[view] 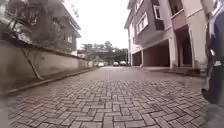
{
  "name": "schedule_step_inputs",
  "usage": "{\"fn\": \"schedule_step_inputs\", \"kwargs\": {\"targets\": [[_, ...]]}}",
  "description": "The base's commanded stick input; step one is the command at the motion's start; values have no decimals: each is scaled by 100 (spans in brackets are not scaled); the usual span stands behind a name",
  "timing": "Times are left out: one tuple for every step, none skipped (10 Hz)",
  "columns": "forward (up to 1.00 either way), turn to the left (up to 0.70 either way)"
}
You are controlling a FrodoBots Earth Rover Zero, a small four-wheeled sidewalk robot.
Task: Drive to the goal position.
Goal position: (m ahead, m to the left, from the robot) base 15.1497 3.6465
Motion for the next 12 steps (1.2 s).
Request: {"fn": "schedule_step_inputs", "kwargs": {"targets": [[50, 0], [50, 0], [50, 0], [50, 0], [50, 0], [50, 0], [50, 0], [50, 0], [50, 0], [50, 0], [50, 0], [50, 0]]}}
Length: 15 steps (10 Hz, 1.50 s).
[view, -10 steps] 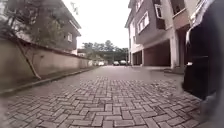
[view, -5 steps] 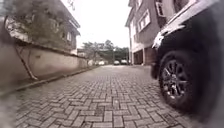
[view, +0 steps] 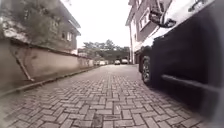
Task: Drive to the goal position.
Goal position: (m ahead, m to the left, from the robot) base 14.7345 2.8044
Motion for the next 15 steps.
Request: {"fn": "schedule_step_inputs", "kwargs": {"targets": [[50, 0], [50, 0], [50, 0], [50, 0], [50, 0], [50, 0], [50, 0], [50, 0], [50, 0], [50, 0], [50, 0], [50, 0], [50, 0], [50, 0], [50, 0]]}}
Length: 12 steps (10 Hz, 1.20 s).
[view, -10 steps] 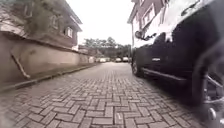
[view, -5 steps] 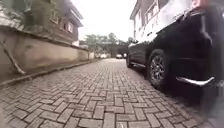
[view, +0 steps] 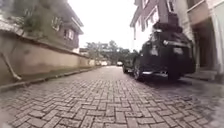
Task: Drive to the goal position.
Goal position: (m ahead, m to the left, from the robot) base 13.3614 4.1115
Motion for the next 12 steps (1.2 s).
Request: {"fn": "schedule_step_inputs", "kwargs": {"targets": [[50, 0], [50, 0], [50, 0], [50, 0], [50, 0], [50, 0], [50, 0], [50, 0], [50, 0], [50, 0], [50, 0], [50, 0]]}}
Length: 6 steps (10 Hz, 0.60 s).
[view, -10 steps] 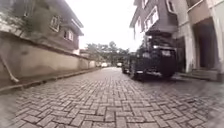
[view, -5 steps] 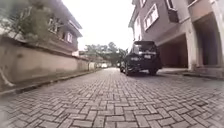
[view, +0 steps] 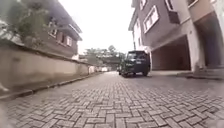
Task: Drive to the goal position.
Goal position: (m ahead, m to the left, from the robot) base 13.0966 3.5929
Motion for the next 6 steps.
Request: {"fn": "schedule_step_inputs", "kwargs": {"targets": [[50, 0], [50, 0], [50, 0], [50, 0], [50, 0], [50, 0]]}}
